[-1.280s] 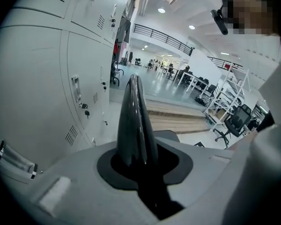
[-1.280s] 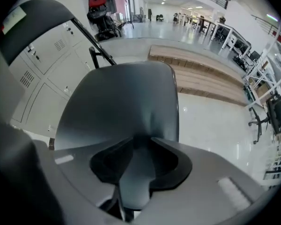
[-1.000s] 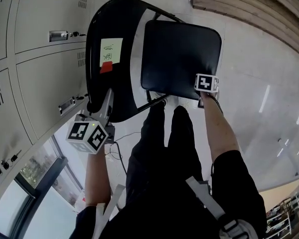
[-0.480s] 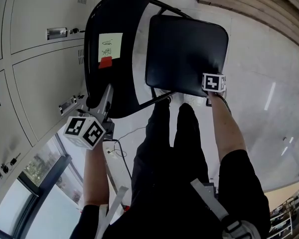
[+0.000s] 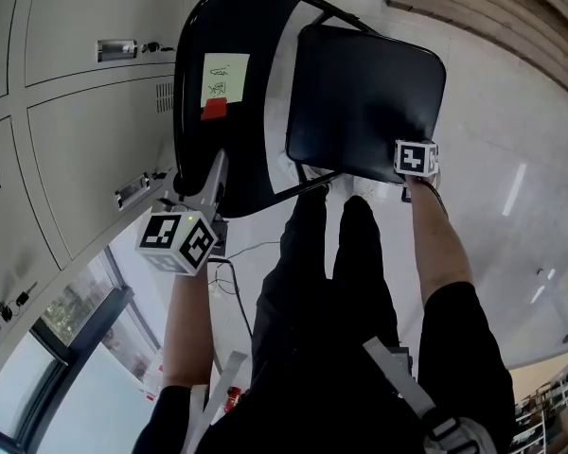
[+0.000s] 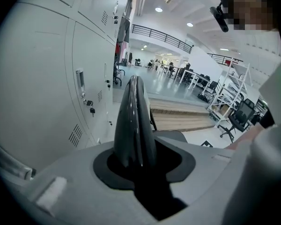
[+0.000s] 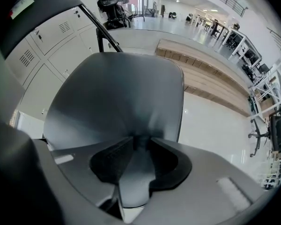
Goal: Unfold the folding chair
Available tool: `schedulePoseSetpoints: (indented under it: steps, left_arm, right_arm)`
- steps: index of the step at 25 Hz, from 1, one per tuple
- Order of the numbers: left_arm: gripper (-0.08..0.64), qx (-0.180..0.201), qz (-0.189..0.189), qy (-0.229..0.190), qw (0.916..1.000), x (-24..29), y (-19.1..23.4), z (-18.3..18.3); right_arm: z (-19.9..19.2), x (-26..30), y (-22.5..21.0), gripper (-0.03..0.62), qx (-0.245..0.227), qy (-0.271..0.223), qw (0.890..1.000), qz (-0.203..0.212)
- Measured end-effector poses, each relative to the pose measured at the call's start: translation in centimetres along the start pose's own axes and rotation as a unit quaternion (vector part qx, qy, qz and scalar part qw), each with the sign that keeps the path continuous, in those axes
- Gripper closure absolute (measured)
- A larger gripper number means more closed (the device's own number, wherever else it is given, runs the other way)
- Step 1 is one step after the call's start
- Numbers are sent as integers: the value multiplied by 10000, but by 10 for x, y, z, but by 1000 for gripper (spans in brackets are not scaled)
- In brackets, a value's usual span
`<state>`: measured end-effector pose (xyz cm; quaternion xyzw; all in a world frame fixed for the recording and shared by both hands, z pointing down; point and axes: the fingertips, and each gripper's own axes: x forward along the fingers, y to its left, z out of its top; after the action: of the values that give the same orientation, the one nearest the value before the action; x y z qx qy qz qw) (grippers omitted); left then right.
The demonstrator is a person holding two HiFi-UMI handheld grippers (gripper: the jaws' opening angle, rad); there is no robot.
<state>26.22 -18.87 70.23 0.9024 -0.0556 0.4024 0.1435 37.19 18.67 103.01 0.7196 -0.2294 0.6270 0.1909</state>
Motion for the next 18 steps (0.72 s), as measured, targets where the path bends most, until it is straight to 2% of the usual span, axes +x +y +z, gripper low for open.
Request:
schedulePoseSetpoints:
  steps: [5, 7, 9, 14, 18]
  left_arm:
    - [428, 13, -17, -63, 10000, 3, 3, -3]
    - [424, 42, 11, -111, 9999, 5, 5, -5]
    - [415, 52, 67, -104, 9999, 4, 8, -8]
    - [387, -72, 240, 141, 9996, 6, 22, -18]
    - [344, 231, 510, 442, 9975, 4, 29, -6]
  right_arm:
    - [6, -9, -5, 479, 71, -70, 9999, -52]
    - [11, -25, -12, 525, 99, -267, 9995, -169]
    - [11, -44, -13, 526, 96, -396, 9990, -178]
    - [13, -98, 3, 531, 24, -523, 9986, 84]
    - [35, -141, 23, 531, -343, -878, 9950, 338]
